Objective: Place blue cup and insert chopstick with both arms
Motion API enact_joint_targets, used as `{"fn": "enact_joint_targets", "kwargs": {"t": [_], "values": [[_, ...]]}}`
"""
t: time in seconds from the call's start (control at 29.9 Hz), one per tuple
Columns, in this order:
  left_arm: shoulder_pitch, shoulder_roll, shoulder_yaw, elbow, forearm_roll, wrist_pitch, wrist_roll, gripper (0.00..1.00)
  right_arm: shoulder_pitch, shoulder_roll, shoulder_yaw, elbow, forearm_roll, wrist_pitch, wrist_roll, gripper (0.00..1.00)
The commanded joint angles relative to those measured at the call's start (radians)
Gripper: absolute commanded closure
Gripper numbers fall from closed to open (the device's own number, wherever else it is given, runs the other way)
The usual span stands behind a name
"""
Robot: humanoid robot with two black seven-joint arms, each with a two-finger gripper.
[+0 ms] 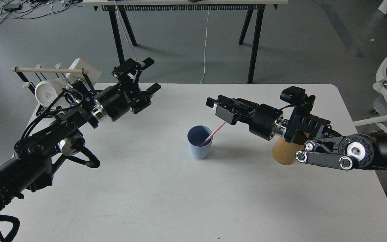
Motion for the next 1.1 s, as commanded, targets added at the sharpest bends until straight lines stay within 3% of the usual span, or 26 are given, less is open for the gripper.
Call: {"fn": "enact_joint_targets", "kwargs": {"t": [0.0, 0.13, 0.3, 0.63, 0.9, 1.07], "values": [[-0.001, 0.001, -0.002, 0.000, 0.000, 0.000, 0.000, 0.04, -0.014, -0.097, 0.106, 0.102, 0.120, 0.000, 0.000, 0.22], [-0.003, 0.004, -0.006, 0.000, -0.021, 0.000, 0.000, 0.04, -0.046, -0.198, 0.245, 0.203, 0.373, 0.000, 0.000, 0.22], [-0.018, 0.033, -0.008, 0.000, -0.083, 0.000, 0.000, 0.04, -0.138, -0.244, 0.446, 0.260, 0.674, 0.033, 0.000, 0.13], [-0.018, 0.115, -0.060, 0.000, -0.219, 0.000, 0.000, 0.04, -0.437, -0.221, 0.753, 0.162, 0.796, 0.757, 0.000, 0.01], [-0.012, 0.130, -0.104, -0.002, -0.223, 0.000, 0.000, 0.04, -0.466, -0.141, 0.859, 0.117, 0.822, 0.766, 0.000, 0.01], [-0.009, 0.127, -0.104, -0.002, -0.223, 0.000, 0.000, 0.04, -0.483, -0.091, 0.925, 0.108, 0.822, 0.676, 0.000, 0.01]]}}
